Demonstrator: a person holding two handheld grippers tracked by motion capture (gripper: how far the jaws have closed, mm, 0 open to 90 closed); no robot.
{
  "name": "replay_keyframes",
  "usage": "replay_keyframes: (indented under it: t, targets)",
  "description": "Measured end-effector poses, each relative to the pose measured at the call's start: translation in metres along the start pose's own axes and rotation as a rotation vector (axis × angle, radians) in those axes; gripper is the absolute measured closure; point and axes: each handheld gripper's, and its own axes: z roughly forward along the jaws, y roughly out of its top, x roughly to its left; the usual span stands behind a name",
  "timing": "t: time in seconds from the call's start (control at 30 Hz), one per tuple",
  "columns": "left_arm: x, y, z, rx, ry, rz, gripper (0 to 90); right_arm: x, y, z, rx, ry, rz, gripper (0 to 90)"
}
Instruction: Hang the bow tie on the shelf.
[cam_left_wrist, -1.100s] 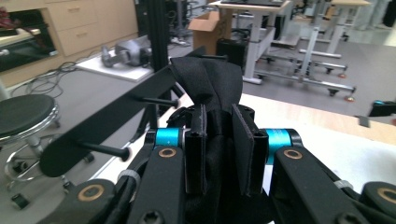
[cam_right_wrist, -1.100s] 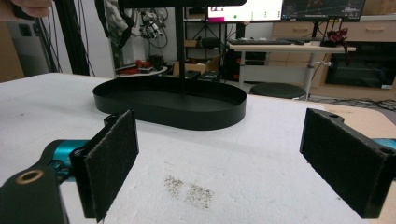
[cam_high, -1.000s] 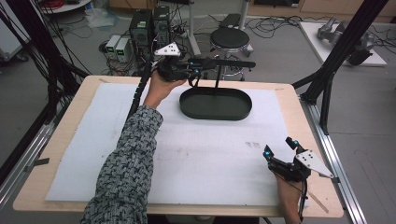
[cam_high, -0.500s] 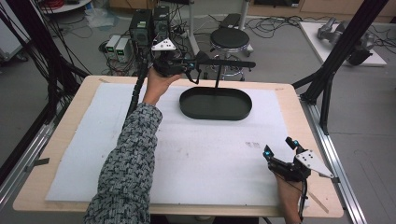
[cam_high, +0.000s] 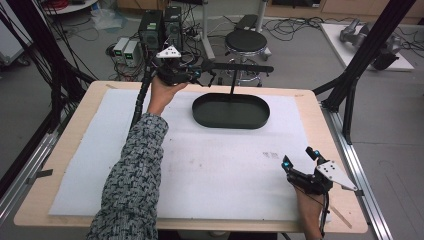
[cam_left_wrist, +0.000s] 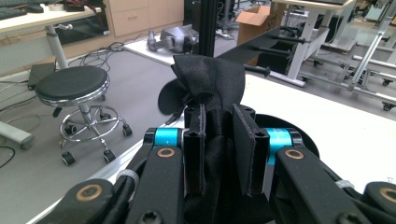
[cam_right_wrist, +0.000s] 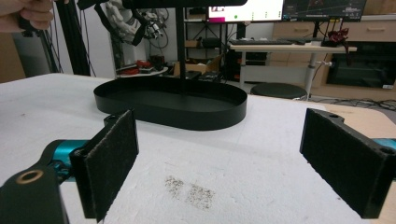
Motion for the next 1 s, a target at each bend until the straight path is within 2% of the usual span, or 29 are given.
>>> replay_keyframes:
  t: [0.27,0.5,0.53,0.77,1.0]
  targets:
    - [0.003,-0.011,-0.001,0.001,-0.007,-0.003,71.7,-0.001,0.000,0.000,0.001,0.000,0.001,10.6]
    - [0.002,-0.015,-0.002,0.002,0.010,0.006,67.0,-0.001,0.000,0.000,0.000,-0.003,0.003,10.6]
    - [0.002,-0.015,-0.003,0.004,0.018,0.016,65.5,-0.001,0.000,0.000,0.000,-0.003,0.004,10.6]
    - [0.001,-0.012,-0.008,-0.006,0.012,0.018,62.7,-0.001,0.000,0.000,0.000,-0.004,0.000,10.6]
    - [-0.005,-0.009,-0.015,0.000,0.013,0.054,57.1,-0.001,0.000,0.000,-0.002,-0.005,0.001,10.6]
